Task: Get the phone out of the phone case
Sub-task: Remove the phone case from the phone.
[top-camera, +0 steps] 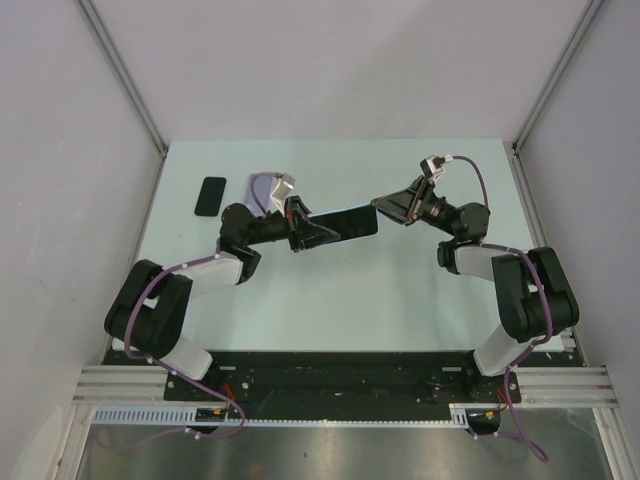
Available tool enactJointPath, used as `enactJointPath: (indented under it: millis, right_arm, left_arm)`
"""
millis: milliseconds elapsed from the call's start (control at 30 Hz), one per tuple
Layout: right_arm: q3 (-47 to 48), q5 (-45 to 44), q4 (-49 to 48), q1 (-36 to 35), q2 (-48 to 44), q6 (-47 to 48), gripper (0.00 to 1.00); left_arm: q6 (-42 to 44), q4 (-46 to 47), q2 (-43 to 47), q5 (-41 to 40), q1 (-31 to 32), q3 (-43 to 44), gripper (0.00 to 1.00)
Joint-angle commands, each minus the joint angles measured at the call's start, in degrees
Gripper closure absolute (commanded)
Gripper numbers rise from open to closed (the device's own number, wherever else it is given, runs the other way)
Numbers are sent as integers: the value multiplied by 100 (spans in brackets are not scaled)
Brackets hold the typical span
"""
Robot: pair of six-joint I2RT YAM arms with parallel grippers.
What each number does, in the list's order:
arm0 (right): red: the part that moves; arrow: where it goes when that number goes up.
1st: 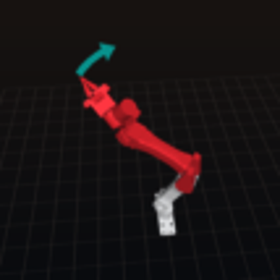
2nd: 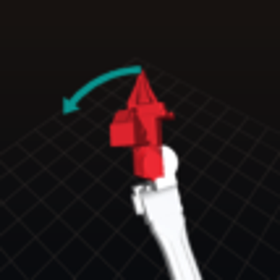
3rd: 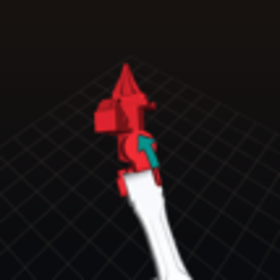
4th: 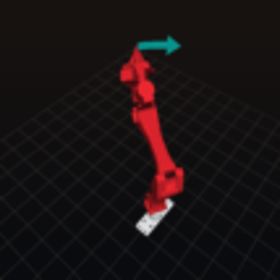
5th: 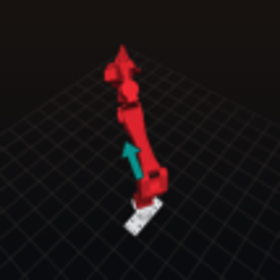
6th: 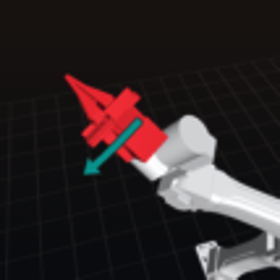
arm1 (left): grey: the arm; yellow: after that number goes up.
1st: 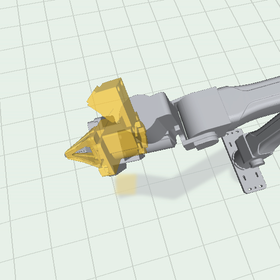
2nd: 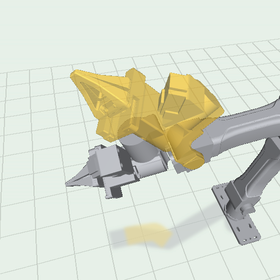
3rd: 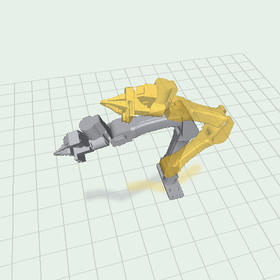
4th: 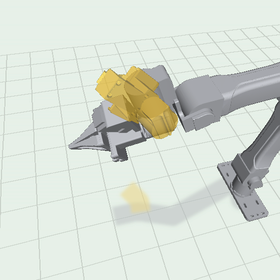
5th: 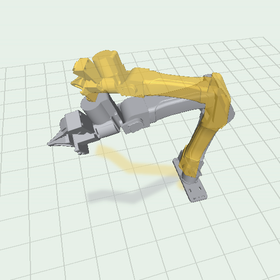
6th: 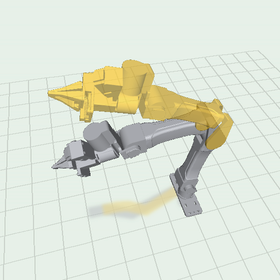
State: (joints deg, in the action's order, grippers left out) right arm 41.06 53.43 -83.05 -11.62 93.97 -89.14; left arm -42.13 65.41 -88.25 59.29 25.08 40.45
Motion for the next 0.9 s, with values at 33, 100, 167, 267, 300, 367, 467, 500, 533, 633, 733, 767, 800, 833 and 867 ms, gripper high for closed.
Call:
enactJointPath:
  millis: [33, 100, 167, 267, 300, 367, 467, 500, 533, 633, 733, 767, 800, 833, 867]
  right_arm:
    - [78, -852, 69, 177, 200, -6, 85]
    - [86, -843, 113, 177, 192, -33, 84]
    - [87, -861, 201, 186, 200, -50, 85]
    - [104, -843, 201, 186, 218, -68, 85]
    - [104, -826, 201, 204, 227, -77, 85]
    - [104, -825, 210, 221, 227, -94, 84]
    - [113, -825, 210, 230, 262, -112, 84]
    - [113, -825, 219, 247, 279, -129, 84]
    - [122, -808, 219, 248, 279, -130, 84]
    - [122, -790, 201, 248, 288, -112, 84]
    - [131, -773, 149, 248, 288, -68, 84]
    - [139, -764, 70, 265, 262, -33, 84]
    - [148, -746, 52, 274, 236, 2, 82]
    - [139, -746, 17, 291, 201, 176, 81]
    - [139, -729, -36, 309, 113, 282, 78]
  left_arm:
    - [310, 1185, 633, 1911, 647, 60, 100]
    - [319, 1176, 625, 1955, 682, 60, 100]
    - [337, 1176, 624, 1999, 709, 60, 100]
    - [337, 1176, 625, 2025, 735, 51, 100]
    - [346, 1176, 633, 2043, 735, 60, 100]
    - [346, 1176, 660, 2060, 744, 51, 100]
    - [355, 1176, 677, 2113, 761, 42, 100]
    - [381, 1185, 703, 2131, 779, 42, 100]
    - [381, 1176, 721, 2131, 779, 34, 100]
    - [372, 1176, 721, 2105, 788, 42, 100]
    - [320, 1176, 669, 2052, 788, 51, 100]
    - [293, 1176, 660, 1991, 788, 60, 100]
    - [258, 1176, 616, 1938, 779, 60, 100]
    - [240, 1176, 590, 1903, 762, 60, 100]
    - [223, 1176, 572, 1841, 753, 60, 100]
